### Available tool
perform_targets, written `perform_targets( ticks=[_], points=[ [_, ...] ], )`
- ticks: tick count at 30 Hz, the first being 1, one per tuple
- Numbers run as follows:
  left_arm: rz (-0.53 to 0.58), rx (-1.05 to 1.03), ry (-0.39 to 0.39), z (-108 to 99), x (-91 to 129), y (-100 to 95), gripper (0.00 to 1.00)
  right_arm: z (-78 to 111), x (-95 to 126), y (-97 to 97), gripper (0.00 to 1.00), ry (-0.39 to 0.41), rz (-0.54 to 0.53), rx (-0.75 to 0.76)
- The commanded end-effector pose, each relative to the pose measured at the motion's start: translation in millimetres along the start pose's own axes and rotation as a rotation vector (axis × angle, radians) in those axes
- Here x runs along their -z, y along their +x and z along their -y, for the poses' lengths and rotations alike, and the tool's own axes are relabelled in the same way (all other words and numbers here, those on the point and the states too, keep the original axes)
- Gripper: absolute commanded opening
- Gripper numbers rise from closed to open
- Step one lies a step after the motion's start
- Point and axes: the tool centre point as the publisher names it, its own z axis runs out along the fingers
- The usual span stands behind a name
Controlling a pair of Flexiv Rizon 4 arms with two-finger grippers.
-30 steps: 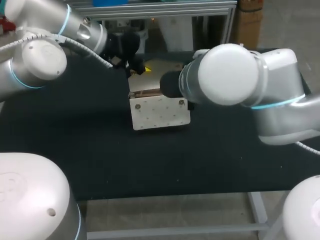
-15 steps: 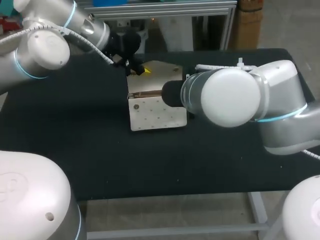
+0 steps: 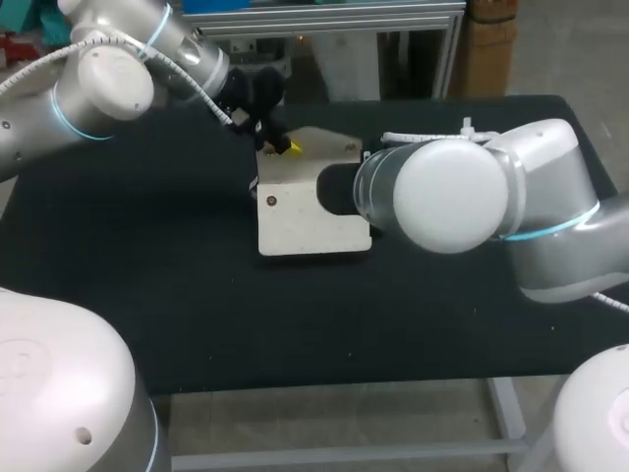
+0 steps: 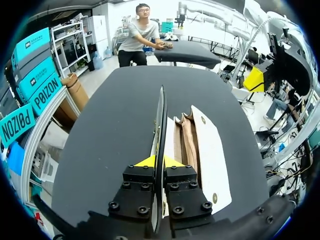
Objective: Pick up the bag, open it, inspect its contents, close it, and place it on the opposite side
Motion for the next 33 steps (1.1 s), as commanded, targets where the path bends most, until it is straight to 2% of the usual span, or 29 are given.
perform_targets(
  ticks=[1,6,14,22,25,26,33],
  points=[
    [0.016,-0.005,0.024,-8,-5,8.4,0.0,-1.5,-2,5.6,0.0,-0.002,0.002,0.005],
    [0.032,-0.012,0.023,-12,-13,19.6,0.0,-7.1,-7,16.6,0.0,0.001,-0.008,0.025],
    [0.085,-0.018,0.015,-18,-25,24.6,0.0,-12.7,-14,33.4,0.0,-0.016,-0.003,0.051],
    [0.096,-0.014,0.022,-25,-36,25.6,0.0,-13.0,-18,55.7,0.0,-0.025,-0.096,0.01],
    [0.093,-0.015,0.019,-26,-37,25.9,0.0,-13.1,-20,63.7,0.0,-0.009,-0.154,-0.029],
    [0.093,-0.015,0.019,-26,-37,25.9,0.0,-11.4,-21,65.9,0.0,0.023,-0.203,-0.052],
    [0.093,-0.015,0.019,-26,-37,25.9,0.0,-11.4,-21,65.9,0.0,0.023,-0.203,-0.052]
  ],
)
